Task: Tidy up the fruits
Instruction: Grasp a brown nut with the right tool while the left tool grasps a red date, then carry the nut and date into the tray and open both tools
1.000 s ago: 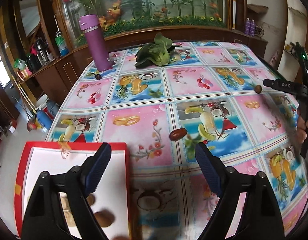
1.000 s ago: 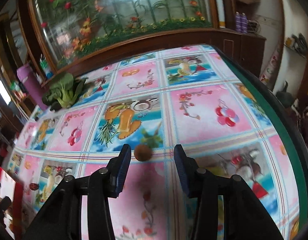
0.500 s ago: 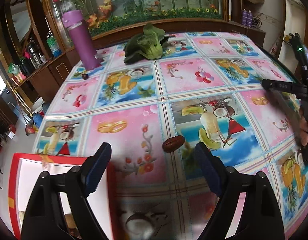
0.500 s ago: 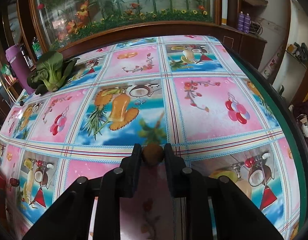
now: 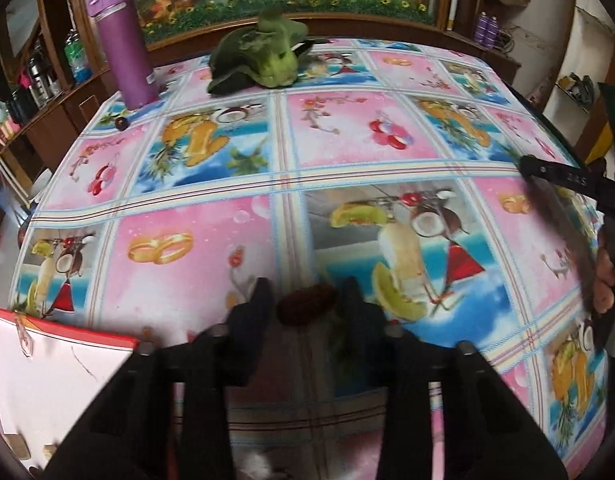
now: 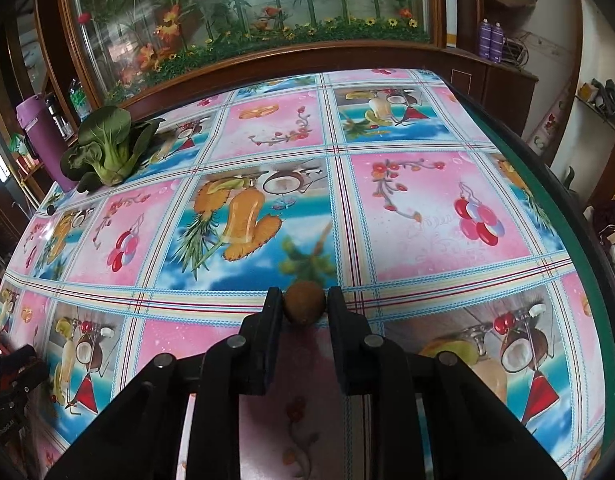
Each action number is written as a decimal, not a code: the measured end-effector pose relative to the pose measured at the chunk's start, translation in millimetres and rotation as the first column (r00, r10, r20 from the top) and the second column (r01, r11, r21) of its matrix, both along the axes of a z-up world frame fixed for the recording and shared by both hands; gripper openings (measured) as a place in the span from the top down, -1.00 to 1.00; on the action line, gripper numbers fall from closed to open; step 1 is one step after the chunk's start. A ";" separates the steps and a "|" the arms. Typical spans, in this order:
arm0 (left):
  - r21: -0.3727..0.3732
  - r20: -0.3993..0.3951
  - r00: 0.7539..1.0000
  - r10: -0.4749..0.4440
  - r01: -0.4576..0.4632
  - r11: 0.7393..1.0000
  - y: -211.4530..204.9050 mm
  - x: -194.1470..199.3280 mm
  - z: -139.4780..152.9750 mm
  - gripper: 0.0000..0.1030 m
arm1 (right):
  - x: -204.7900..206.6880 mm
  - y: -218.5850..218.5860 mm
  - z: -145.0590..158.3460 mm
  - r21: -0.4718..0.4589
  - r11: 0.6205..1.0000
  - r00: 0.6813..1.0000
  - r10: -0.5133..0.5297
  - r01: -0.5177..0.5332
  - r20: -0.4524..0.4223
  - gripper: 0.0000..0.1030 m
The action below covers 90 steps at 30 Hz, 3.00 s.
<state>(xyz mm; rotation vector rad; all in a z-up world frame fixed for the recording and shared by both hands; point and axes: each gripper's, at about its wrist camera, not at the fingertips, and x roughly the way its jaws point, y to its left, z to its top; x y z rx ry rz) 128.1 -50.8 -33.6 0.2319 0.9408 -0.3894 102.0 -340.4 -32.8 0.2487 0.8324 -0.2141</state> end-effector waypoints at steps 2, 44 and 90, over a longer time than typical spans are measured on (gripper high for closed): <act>0.007 0.002 1.000 -0.002 0.002 1.000 -1.4 -3.6 0.5 0.39 | -0.3 0.6 0.0 0.003 1.000 1.000 -0.003 0.003 0.000 0.60; -0.103 0.328 0.838 0.436 -0.427 0.898 214.7 -138.3 81.4 0.38 | -104.8 350.8 53.7 0.041 0.766 0.763 0.633 -0.642 0.130 0.61; -0.061 0.235 0.825 0.515 -0.516 0.854 254.2 -142.2 33.2 0.38 | -122.5 384.7 23.2 -0.007 0.772 0.770 0.634 -0.635 0.074 0.61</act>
